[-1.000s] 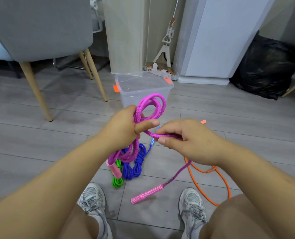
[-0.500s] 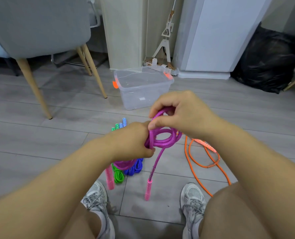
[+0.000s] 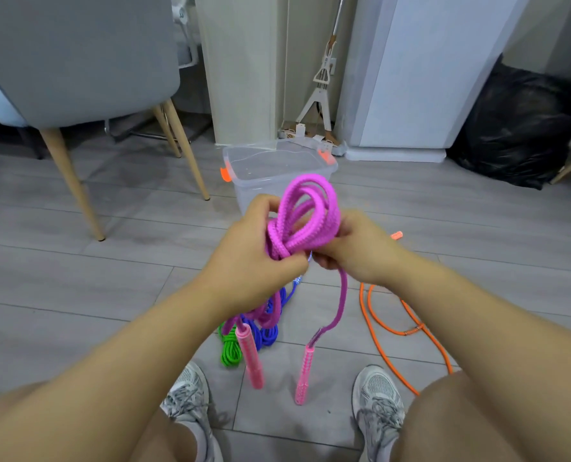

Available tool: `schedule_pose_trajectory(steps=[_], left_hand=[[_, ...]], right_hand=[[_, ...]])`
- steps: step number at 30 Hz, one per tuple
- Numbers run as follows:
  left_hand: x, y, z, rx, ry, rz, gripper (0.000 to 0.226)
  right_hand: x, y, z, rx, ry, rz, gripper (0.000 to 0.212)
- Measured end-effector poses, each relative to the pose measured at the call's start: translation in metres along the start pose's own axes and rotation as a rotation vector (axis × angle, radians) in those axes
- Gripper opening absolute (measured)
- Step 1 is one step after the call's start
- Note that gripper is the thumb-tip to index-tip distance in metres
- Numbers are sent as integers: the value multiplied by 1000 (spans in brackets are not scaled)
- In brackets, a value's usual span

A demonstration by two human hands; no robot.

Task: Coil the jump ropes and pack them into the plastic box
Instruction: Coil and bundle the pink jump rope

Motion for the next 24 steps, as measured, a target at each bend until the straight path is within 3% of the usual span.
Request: schedule_pose_trajectory(steps=[2,6,11,16,19,24], left_hand=[[-3,3,4,-20,-87,15,33],[-10,4,8,-61,-169,41,12],[-16,15,8,-138,-232,43,6],[-8,30,12,-242,-211,65,16],[-12,37,17,-309,-134,118,32],[-7,48,12,-258,247,328,47]], right_hand=[[7,-3,-1,24,4,-24,28],[16,-3,-9,56,50,-380,30],[20,14,-25,76,43,-562,32],[20,18,-31,89,82,-715,34],[19,18,-36,22,96,-739,32],[5,19,-39,-116,54,-639,16]])
Point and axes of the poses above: each hand's wrist, its own z-axis towards the middle knuckle, its own x-axis out of the palm, y = z × x, the point moved 3 cm from there along z, towards the middle knuckle, and after that the axes turned 9 degrees about x, right-handed, at the moved point
